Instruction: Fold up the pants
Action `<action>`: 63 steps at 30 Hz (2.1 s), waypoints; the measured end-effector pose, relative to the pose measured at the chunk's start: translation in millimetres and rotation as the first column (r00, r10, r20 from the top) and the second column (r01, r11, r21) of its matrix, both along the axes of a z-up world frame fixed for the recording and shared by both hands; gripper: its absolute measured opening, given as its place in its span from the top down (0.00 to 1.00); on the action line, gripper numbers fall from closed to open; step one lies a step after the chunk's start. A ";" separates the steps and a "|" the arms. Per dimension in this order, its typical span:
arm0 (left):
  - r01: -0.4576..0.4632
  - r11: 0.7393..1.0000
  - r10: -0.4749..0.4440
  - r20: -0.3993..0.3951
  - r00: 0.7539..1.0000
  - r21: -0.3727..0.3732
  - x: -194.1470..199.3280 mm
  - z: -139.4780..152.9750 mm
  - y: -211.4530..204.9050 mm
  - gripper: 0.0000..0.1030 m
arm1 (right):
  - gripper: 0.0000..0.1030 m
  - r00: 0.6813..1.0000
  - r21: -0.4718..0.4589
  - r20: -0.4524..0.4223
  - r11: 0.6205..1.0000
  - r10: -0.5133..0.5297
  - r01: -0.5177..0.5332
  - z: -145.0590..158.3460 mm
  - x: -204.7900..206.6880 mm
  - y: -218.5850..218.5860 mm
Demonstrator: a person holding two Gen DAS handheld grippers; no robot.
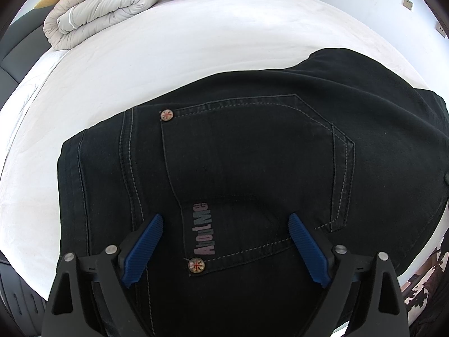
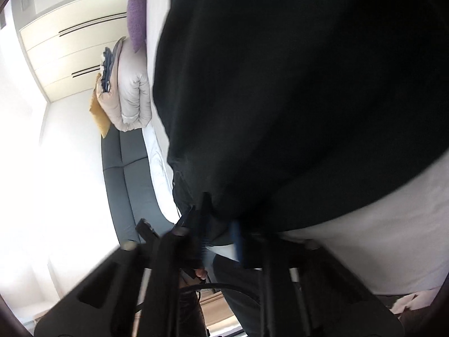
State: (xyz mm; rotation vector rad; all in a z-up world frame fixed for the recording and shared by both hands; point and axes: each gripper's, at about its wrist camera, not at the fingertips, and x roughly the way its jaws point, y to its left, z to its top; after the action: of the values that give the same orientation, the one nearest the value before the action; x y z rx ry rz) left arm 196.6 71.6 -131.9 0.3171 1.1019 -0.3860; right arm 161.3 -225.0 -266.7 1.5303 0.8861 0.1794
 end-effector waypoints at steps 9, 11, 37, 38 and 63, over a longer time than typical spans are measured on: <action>0.016 1.000 -0.016 -0.005 1.000 -0.003 -1.1 0.1 -3.2 0.08 | 0.99 0.998 -0.163 0.006 0.985 0.056 -0.054 21.5 -17.9 4.5; 0.017 1.000 -0.017 -0.003 1.000 -0.003 -0.9 0.7 -1.2 0.08 | 0.99 0.998 -0.169 0.005 0.984 0.061 -0.059 21.7 -21.2 4.5; 0.099 0.993 -0.097 0.022 0.995 -0.064 -24.4 -1.4 -60.6 0.17 | 0.93 0.998 -0.039 0.056 0.999 0.005 -0.002 16.1 -11.4 1.0; 0.098 0.993 -0.097 0.018 0.995 -0.066 -23.5 -1.3 -59.3 0.17 | 0.93 0.998 -0.041 0.061 0.999 -0.017 0.020 17.5 -16.6 -6.7; 0.111 0.993 -0.111 0.014 0.994 -0.035 -30.1 -0.2 -61.4 0.15 | 0.99 0.980 -0.098 0.058 0.976 -0.189 0.194 16.9 -66.5 -65.9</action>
State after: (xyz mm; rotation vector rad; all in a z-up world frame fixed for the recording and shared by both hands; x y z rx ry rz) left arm 166.5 10.1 -132.2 0.3493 1.0672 -0.5015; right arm 94.9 -290.9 -249.8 1.4981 0.6941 0.0303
